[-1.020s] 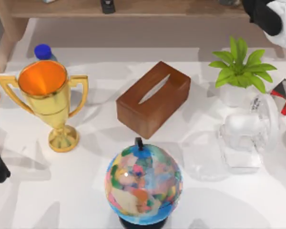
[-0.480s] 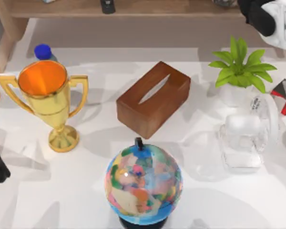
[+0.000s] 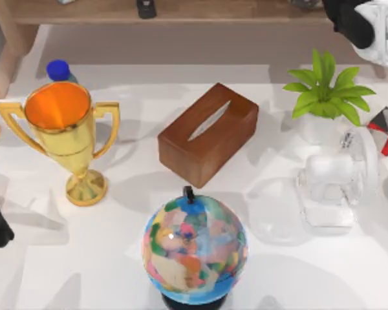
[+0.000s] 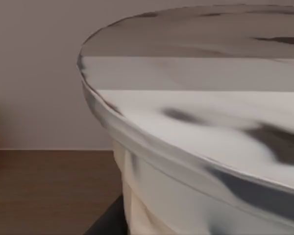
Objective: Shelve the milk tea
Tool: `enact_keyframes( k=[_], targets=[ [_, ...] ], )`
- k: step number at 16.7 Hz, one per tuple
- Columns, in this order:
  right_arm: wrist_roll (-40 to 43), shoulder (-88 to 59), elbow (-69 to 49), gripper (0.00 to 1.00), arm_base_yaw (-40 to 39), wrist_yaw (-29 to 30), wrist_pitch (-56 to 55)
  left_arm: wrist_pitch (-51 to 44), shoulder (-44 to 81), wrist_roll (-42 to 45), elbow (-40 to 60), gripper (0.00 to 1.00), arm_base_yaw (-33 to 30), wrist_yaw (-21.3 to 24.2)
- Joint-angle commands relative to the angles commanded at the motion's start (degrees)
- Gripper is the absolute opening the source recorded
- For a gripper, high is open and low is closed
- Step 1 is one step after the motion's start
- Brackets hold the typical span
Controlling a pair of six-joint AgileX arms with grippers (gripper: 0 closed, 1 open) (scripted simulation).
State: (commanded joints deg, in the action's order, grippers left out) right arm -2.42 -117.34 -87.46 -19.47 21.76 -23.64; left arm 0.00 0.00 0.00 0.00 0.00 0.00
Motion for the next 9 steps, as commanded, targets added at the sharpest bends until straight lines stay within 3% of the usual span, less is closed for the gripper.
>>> enact_keyframes(
  k=[3,9],
  targets=[
    [0.0,0.0,0.0,0.98,0.0,0.0,0.0,0.0,0.0,0.0,0.0,1.0,0.0,0.0],
    [0.0,0.0,0.0,1.0,0.0,0.0,0.0,0.0,0.0,0.0,0.0,1.0,0.0,0.0]
  ],
)
